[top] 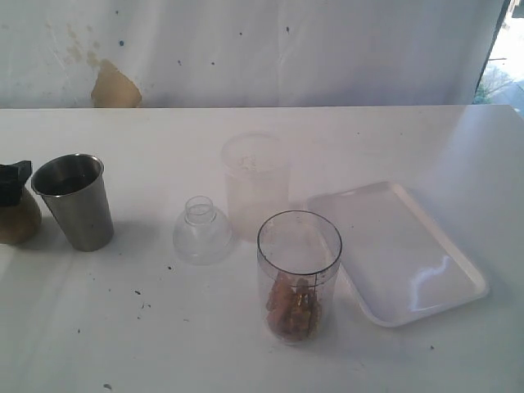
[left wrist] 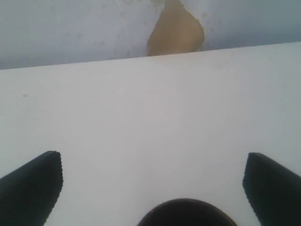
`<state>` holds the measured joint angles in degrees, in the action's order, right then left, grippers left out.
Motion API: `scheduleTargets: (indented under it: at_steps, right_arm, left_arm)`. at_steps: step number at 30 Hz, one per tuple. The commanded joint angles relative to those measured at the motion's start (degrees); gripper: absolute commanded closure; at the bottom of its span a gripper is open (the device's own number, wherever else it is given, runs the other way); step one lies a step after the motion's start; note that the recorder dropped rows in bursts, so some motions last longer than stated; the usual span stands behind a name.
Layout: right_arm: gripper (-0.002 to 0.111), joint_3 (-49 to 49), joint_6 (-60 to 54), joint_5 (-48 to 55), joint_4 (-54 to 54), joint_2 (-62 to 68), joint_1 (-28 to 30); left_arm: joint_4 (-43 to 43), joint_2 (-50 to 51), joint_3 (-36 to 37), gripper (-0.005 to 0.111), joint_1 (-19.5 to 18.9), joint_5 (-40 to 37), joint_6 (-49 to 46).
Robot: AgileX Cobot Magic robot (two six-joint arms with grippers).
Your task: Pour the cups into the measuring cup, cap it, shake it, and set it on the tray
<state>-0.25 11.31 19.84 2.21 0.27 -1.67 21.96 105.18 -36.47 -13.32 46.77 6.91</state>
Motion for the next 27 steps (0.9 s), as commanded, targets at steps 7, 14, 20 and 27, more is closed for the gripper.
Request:
scheduleTargets:
  at_steps: [7, 14, 20, 27]
  right_arm:
    - [0.108, 0.25, 0.01, -0.13, -0.34, -0.27, 0.48]
    - [0.108, 0.25, 0.01, -0.13, -0.34, -0.27, 0.48]
    - [0.108, 0.25, 0.01, -0.13, -0.34, -0.27, 0.48]
    - [0.108, 0.25, 0.01, -0.13, -0.34, -0.27, 0.48]
  left_arm:
    - [-1.58, -9.76, -0.22, 0.002, -0.19, -11.3, 0.78]
    - [-1.47, -13.09, -1.37, 0.002, -0.19, -19.5, 0.32]
    - [3.48, -17.26, -0.86, 0.002, -0.19, -25.41, 7.0]
    - [4.77, -24.35, 8.7, 0.002, -0.19, -8.05, 16.42]
